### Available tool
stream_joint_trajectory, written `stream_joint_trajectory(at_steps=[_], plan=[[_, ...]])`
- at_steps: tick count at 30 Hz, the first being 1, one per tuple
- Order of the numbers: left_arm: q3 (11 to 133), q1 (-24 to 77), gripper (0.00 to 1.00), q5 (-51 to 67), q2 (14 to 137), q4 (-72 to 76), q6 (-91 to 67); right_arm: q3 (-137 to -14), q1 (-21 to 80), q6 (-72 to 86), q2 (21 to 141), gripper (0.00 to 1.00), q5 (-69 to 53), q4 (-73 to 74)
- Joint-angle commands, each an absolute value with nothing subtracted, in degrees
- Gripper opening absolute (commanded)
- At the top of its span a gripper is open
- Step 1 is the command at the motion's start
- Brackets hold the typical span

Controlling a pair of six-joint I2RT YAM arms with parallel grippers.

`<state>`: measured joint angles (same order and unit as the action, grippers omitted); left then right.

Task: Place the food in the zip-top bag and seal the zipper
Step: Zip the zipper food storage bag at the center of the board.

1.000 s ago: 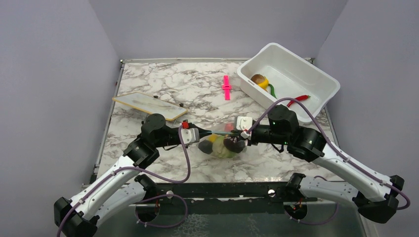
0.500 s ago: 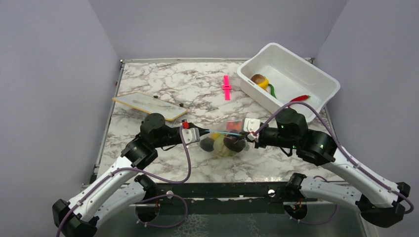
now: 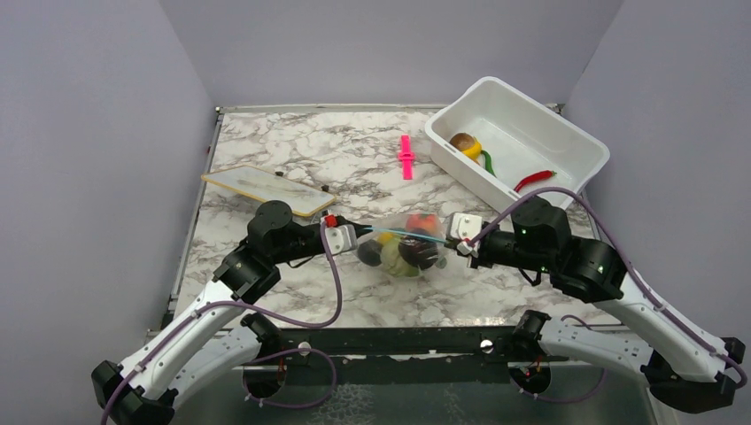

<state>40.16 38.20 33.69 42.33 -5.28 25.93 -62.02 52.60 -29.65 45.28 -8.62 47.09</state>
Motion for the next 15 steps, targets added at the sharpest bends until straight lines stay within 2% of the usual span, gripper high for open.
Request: stream_joint_trajectory(at_steps=[1,15], plan=[[42.7,35.9,0.0,25.4,41.7,-6.0,28.1,-64.9,51.9,-30.9,42.1,0.01,-1.1,58.4],[43.3,35.2,0.0,25.3,44.5,-4.5,26.9,-69.0,51.9,-30.4,39.9,0.01,3.6,65.6]])
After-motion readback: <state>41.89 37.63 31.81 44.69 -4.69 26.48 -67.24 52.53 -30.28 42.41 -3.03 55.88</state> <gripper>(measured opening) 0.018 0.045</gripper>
